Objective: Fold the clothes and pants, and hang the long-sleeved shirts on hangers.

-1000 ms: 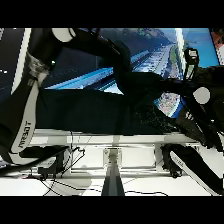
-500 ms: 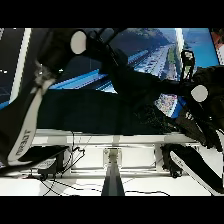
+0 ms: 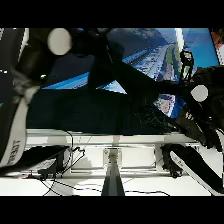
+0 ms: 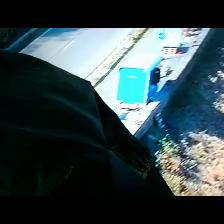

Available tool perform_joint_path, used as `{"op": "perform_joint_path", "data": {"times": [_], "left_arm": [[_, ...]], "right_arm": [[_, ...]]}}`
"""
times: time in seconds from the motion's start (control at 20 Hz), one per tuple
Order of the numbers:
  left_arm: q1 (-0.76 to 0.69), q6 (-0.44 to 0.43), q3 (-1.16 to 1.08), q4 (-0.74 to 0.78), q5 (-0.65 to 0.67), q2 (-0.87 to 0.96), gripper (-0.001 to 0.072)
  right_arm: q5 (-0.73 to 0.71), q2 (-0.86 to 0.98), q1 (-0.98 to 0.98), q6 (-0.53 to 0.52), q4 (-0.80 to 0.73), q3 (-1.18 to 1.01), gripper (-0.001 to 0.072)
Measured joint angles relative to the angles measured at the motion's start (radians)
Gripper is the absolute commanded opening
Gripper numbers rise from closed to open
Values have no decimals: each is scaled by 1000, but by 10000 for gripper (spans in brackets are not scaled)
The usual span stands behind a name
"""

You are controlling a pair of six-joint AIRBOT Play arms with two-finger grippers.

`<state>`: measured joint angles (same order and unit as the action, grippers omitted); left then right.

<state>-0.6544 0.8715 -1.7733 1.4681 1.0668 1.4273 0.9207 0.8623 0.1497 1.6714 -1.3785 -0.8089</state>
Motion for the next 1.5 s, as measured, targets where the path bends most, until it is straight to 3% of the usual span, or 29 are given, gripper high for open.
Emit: {"op": "perform_joint_path", "data": {"times": [0.4, 0.45, 0.55, 0.7, 0.95, 1.0, 1.05, 1.25, 1.5], "left_arm": [[-36, -89, 0, -89, -495, 333, 21], [-43, -95, 0, -92, -536, 354, 75], [-56, -102, 0, -101, -603, 381, 632], [-60, -11, 0, -111, -652, 396, 643], [3, 305, 0, -118, -634, 354, 619], [27, 351, 0, -119, -596, 340, 474], [59, 390, 0, -119, -546, 325, 450], [209, 465, 1, -119, -288, 295, 416], [396, 429, 2, -293, -26, 286, 412]], "right_arm": [[-2, 0, 0, -5, 3, 0, 28], [-3, 0, 0, -5, -3, 0, 28], [-3, 0, 0, -6, -11, 0, 28], [-3, 0, 0, -6, -19, 0, 28], [-3, 0, 0, -6, -23, 0, 28], [-4, 0, 0, -6, -23, 0, 28], [-4, 0, 0, -6, -24, 0, 28], [-23, 0, 0, -6, -31, 0, 28], [-157, 58, 0, -6, -78, 0, 28]]}}
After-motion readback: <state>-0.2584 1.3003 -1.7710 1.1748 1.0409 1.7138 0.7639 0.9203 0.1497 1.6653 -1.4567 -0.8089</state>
